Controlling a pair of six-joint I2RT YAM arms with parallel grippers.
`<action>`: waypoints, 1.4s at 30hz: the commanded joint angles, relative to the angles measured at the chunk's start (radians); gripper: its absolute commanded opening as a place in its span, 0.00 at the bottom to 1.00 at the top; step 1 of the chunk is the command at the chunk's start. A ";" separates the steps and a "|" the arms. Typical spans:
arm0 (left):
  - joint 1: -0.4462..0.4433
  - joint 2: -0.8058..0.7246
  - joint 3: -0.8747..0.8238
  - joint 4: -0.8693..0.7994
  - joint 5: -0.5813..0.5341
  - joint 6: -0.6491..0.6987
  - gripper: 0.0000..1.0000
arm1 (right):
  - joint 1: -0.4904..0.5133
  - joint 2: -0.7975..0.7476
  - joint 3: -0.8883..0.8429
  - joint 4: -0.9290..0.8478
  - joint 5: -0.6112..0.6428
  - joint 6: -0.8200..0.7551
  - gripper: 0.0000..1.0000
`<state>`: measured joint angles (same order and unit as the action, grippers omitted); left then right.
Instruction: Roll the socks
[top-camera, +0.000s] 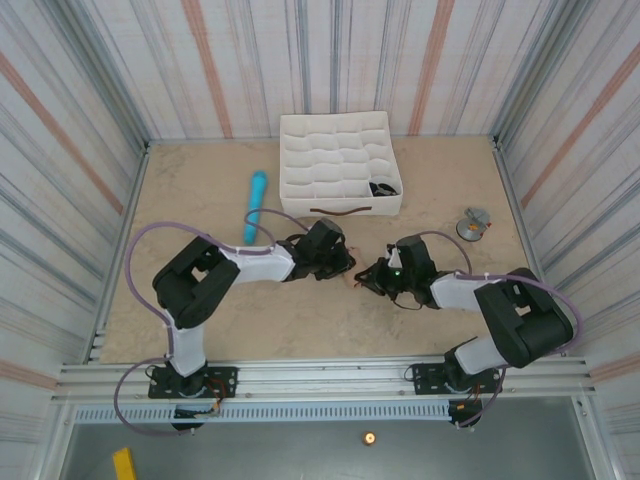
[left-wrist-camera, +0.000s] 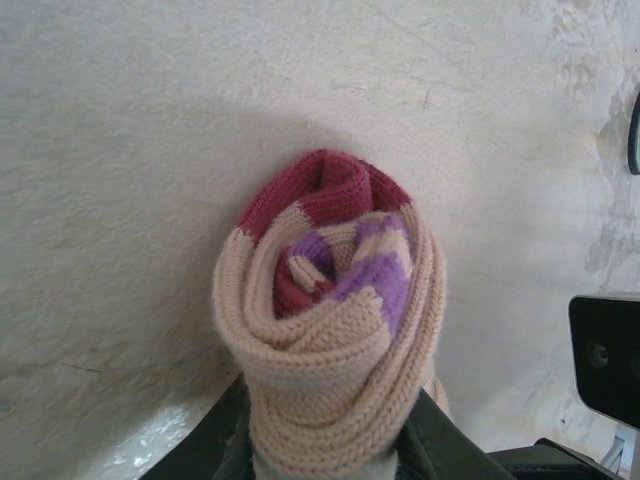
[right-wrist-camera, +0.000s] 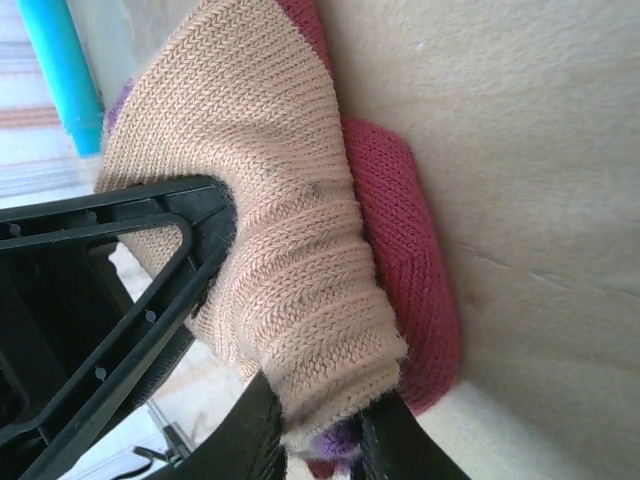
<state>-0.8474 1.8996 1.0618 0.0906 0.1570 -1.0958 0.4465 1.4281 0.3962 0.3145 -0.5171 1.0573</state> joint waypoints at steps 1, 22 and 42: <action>0.013 0.061 0.027 -0.096 -0.020 0.024 0.04 | -0.008 -0.033 -0.010 -0.267 0.005 -0.058 0.34; 0.074 0.170 0.266 -0.287 0.306 0.291 0.00 | -0.162 -0.096 0.136 -0.423 -0.043 -0.308 0.89; 0.105 0.224 0.258 -0.248 0.381 0.278 0.00 | -0.086 0.087 0.085 -0.249 -0.014 -0.228 0.73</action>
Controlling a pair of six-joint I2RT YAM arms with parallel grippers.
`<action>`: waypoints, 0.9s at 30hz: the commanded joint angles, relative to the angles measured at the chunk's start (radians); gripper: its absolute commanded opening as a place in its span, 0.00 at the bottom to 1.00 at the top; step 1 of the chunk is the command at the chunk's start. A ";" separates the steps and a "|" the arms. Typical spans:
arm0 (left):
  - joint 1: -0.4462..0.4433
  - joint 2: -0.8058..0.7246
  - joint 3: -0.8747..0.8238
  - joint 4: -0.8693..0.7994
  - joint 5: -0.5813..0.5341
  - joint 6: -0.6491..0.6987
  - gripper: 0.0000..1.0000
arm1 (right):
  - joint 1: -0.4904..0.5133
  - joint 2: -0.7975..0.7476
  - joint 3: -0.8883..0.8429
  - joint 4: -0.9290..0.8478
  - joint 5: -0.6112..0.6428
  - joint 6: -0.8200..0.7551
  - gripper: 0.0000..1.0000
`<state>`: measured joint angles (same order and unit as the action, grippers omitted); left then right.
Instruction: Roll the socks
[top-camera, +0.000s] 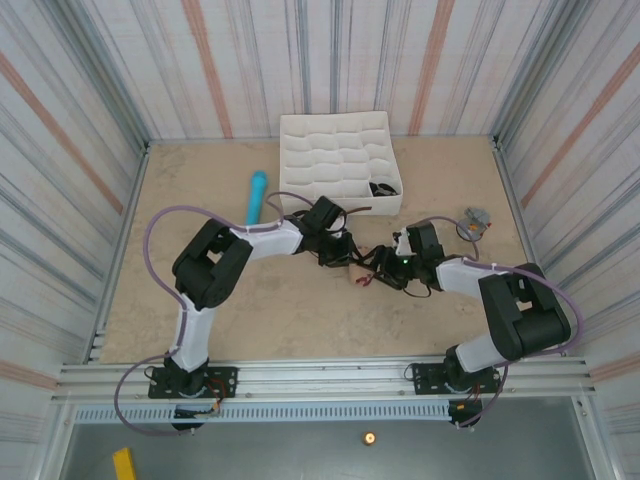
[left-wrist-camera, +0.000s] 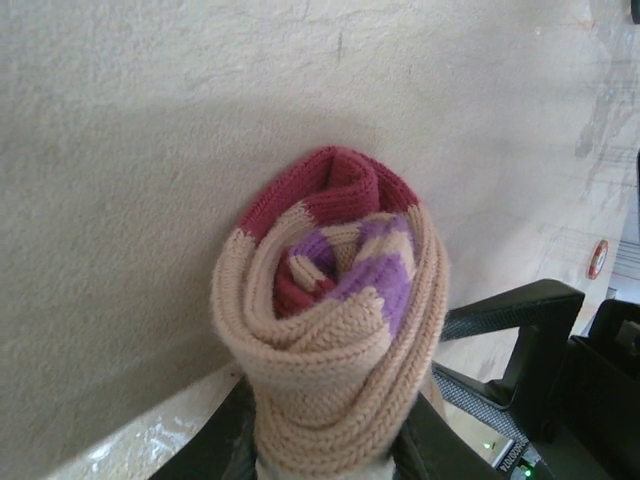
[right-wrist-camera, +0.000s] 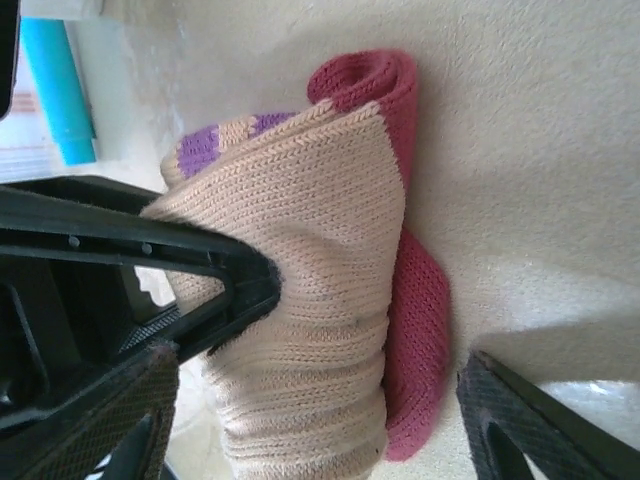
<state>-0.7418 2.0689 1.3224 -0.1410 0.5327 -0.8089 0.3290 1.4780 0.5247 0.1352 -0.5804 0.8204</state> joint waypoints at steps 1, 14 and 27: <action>0.002 0.057 -0.002 -0.016 0.008 -0.010 0.00 | 0.041 0.043 -0.047 -0.068 0.056 0.015 0.72; -0.005 0.072 0.006 -0.046 -0.005 -0.022 0.00 | 0.107 0.159 -0.007 -0.104 0.180 0.094 0.54; -0.004 0.071 0.006 -0.045 0.012 -0.009 0.00 | 0.067 0.108 -0.028 -0.089 0.148 0.108 0.75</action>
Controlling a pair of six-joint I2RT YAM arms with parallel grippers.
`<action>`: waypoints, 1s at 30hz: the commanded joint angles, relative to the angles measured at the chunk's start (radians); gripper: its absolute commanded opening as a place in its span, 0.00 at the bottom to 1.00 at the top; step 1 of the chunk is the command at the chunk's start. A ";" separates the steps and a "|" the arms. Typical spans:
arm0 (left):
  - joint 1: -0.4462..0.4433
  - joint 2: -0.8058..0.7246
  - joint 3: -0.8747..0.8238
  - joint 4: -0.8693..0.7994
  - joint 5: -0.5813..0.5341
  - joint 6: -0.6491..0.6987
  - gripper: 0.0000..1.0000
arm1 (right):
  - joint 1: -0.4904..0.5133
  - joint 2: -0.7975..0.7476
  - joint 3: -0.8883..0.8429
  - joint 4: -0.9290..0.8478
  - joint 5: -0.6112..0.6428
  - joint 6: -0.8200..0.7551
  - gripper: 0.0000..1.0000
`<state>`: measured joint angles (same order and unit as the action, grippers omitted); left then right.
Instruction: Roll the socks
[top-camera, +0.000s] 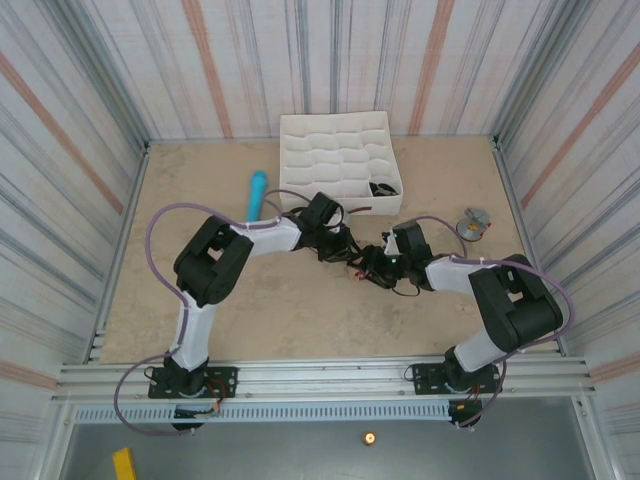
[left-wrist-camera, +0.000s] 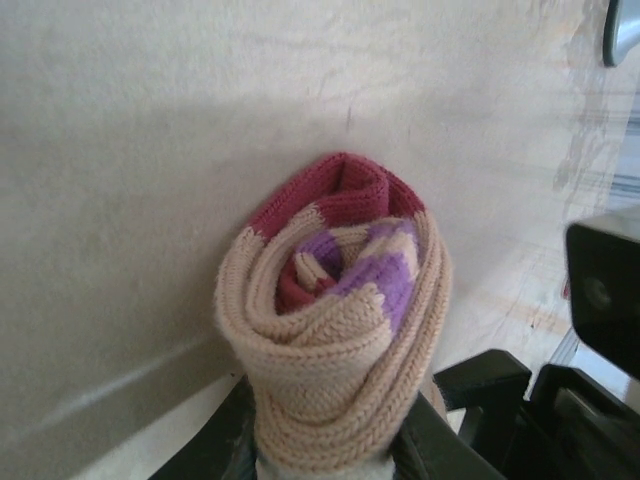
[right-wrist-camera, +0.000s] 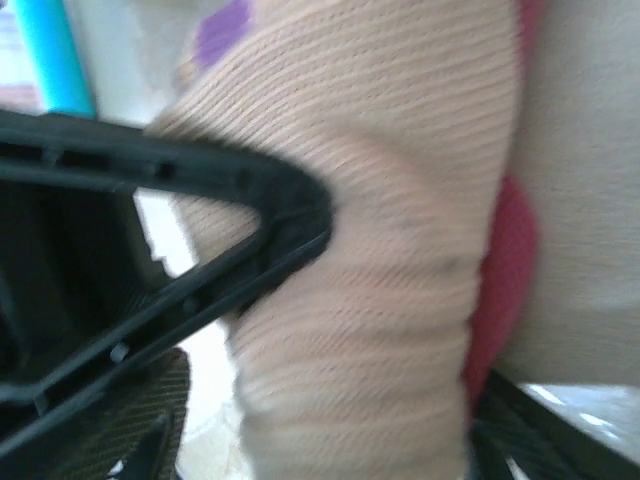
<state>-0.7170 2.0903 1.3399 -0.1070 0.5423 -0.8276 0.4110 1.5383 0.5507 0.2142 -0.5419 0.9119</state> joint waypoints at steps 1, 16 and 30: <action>-0.029 0.051 -0.012 -0.077 0.008 0.011 0.00 | -0.019 0.044 -0.054 -0.168 0.109 0.016 0.75; -0.027 0.056 0.004 -0.108 0.035 0.038 0.00 | -0.071 0.062 -0.067 -0.158 0.117 -0.007 0.61; -0.032 0.048 0.011 -0.140 0.013 0.049 0.23 | -0.082 0.063 -0.058 -0.185 0.126 -0.023 0.11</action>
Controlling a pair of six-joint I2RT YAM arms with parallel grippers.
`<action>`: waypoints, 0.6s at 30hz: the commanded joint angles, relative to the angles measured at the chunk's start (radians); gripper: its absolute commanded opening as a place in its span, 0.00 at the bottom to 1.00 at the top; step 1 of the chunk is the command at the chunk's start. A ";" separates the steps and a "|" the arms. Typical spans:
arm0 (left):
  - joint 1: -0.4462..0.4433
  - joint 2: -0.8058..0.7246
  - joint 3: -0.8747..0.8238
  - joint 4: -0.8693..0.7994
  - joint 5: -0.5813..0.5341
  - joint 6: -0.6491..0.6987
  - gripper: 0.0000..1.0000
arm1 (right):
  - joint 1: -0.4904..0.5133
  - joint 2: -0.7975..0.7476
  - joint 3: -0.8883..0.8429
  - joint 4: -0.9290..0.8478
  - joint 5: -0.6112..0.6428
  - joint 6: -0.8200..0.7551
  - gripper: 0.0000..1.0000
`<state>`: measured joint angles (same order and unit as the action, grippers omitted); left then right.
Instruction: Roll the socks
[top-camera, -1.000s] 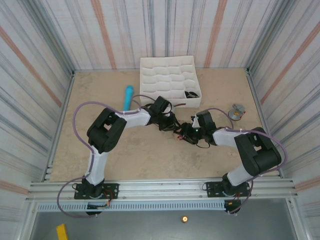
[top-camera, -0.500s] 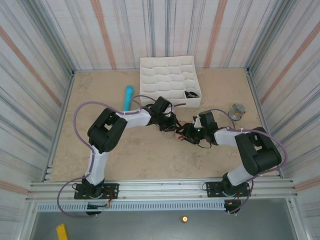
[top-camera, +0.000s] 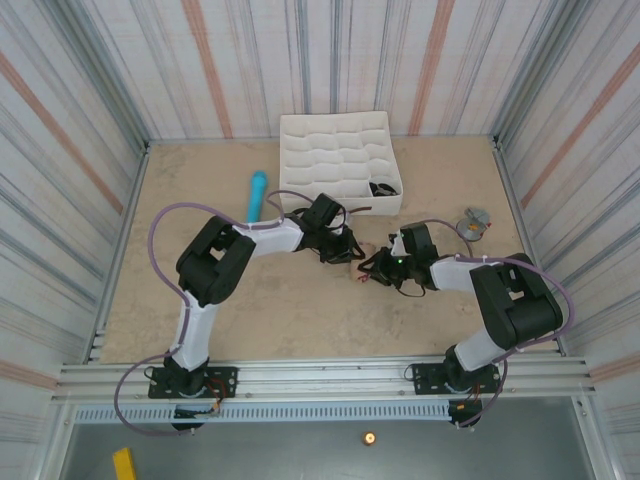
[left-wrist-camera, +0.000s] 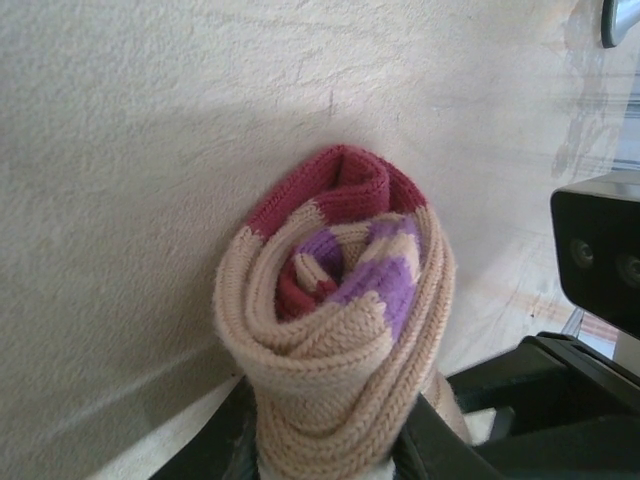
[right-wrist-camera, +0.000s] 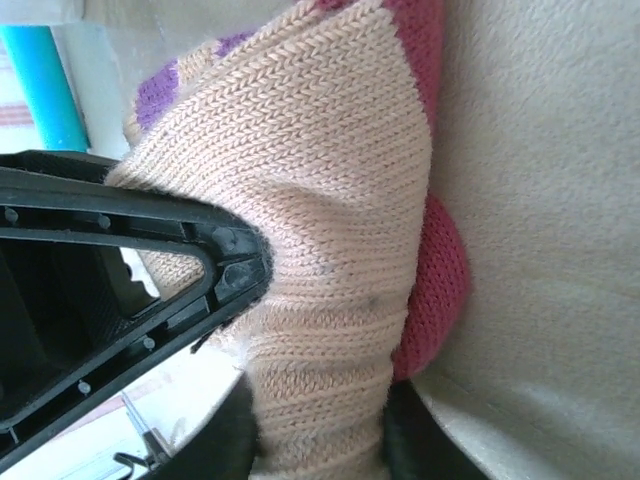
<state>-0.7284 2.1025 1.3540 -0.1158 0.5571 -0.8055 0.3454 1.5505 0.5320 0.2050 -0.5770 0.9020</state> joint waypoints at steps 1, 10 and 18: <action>-0.020 0.033 -0.003 -0.131 -0.001 0.028 0.32 | -0.016 0.046 -0.039 -0.181 0.163 -0.015 0.07; -0.032 -0.107 -0.085 -0.126 -0.012 -0.007 0.76 | -0.017 -0.083 0.011 -0.330 0.219 -0.123 0.00; -0.022 -0.291 -0.020 -0.348 -0.140 0.104 0.80 | 0.000 -0.307 0.137 -0.564 0.413 -0.294 0.00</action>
<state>-0.7589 1.9030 1.2766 -0.3191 0.4980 -0.7780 0.3401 1.3247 0.6079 -0.2020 -0.3038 0.7162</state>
